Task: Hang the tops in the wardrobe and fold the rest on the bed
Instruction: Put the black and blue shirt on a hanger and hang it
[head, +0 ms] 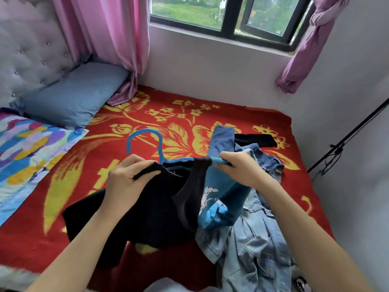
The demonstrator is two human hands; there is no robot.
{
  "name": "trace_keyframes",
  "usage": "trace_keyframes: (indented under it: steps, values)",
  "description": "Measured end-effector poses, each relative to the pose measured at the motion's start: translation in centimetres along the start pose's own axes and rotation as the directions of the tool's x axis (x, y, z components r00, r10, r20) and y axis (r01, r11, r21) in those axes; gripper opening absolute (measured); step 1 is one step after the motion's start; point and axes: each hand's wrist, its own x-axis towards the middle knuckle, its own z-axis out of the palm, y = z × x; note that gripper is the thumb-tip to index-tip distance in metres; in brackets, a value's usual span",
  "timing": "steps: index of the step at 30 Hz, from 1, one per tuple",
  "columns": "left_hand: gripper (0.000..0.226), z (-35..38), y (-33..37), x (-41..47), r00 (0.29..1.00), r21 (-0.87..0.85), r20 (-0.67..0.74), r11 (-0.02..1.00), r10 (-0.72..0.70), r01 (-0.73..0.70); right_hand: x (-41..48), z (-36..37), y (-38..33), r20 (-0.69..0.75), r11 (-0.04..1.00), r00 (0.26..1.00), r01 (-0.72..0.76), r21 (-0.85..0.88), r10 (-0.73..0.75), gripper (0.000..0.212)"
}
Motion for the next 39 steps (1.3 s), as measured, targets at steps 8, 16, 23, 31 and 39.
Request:
trace_keyframes:
  steps: [8,16,23,31,39]
  values:
    - [0.066,-5.7,-2.5,-1.0,0.937,0.047,0.194,0.956,-0.292,0.289,-2.3,-1.4,4.6,0.106,0.762,0.956,-0.283,0.582,0.274,0.044]
    - [0.062,-7.2,-1.0,-0.9,0.923,-0.077,0.085,0.921,-0.376,0.382,-3.6,-2.6,6.4,0.231,0.715,0.938,-0.348,0.607,0.260,0.022]
    - [0.057,-9.0,0.7,0.1,0.947,0.124,0.164,0.958,-0.277,0.258,-2.2,-2.2,3.7,0.231,0.768,0.960,-0.267,0.582,0.159,0.014]
    - [0.021,-10.1,2.2,0.4,0.994,0.313,0.092,0.949,-0.066,0.034,0.4,-2.2,-0.1,0.105,0.762,0.992,-0.116,0.637,0.063,0.018]
    - [0.036,-12.9,2.5,-1.6,0.969,0.190,-0.092,0.951,-0.231,0.245,2.2,-1.9,-2.1,0.136,0.796,0.988,-0.019,0.605,-0.079,0.025]
